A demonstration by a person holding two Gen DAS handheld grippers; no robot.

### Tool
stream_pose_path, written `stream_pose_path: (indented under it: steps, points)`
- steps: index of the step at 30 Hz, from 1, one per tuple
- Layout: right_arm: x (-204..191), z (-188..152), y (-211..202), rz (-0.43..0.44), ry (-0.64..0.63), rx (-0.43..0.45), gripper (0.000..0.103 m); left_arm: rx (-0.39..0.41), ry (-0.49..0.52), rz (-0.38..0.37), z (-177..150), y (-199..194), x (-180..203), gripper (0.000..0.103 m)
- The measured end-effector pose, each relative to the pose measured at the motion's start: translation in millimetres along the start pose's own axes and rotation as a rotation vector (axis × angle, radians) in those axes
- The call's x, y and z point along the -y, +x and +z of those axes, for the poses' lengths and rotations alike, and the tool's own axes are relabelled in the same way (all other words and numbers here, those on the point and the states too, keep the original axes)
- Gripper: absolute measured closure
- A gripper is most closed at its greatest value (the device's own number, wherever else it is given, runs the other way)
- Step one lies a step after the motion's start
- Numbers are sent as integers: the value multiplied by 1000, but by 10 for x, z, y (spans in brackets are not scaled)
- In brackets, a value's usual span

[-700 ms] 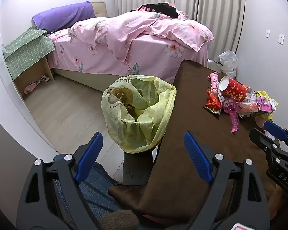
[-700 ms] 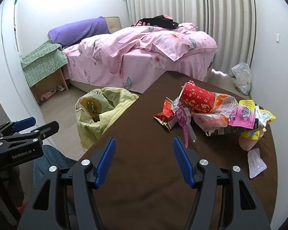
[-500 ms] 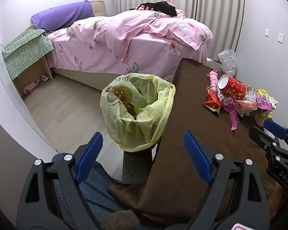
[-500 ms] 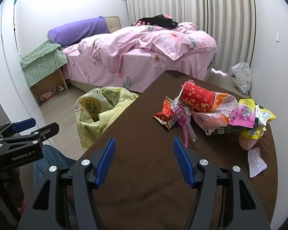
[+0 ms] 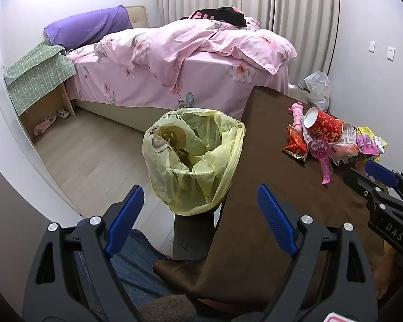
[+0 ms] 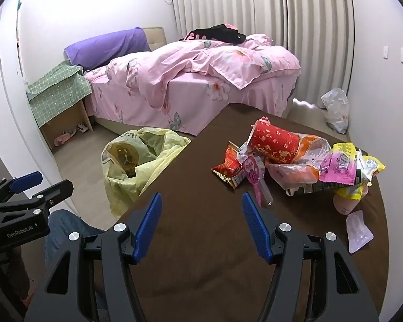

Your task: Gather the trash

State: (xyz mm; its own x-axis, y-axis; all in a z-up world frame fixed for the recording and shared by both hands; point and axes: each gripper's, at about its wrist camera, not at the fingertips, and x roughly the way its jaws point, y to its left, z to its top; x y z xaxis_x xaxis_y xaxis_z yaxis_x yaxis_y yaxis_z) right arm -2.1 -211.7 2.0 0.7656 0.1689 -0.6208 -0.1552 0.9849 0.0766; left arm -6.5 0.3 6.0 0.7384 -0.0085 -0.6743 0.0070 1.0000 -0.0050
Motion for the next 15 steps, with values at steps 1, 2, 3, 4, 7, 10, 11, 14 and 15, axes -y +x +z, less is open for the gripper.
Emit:
stream_pose_path:
  steps: [1,2,3,4,7,10,11,14,15]
  points:
    - [-6,1,2,1,0,-2,44,0,1,0,1,-5,-2,21]
    - [-9,-2,2,2,1,-3,44,0,2,0,1,-4,-2,21]
    - [-15,-4,0,4,2,-3,44,-1,4,0,2,-11,-5,21]
    - [-20,-7,4,6,3,-5,44,-3,4,-1,3,-13,-9,21]
    - [-35,-15,0,6,0,-5,44,-7,1,-5,9,-4,-30,21]
    - [-56,-22,0,1,-7,-7,44,-10,-2,-11,-2,17,-35,21]
    - [-61,-25,1,1,-7,-9,44,-12,-4,-12,-6,21,-42,21]
    - [-67,-29,7,4,-8,-13,44,-17,-12,-16,-11,37,-74,21]
    - [-73,-30,6,3,-9,-14,44,-17,-15,-16,-21,38,-82,21]
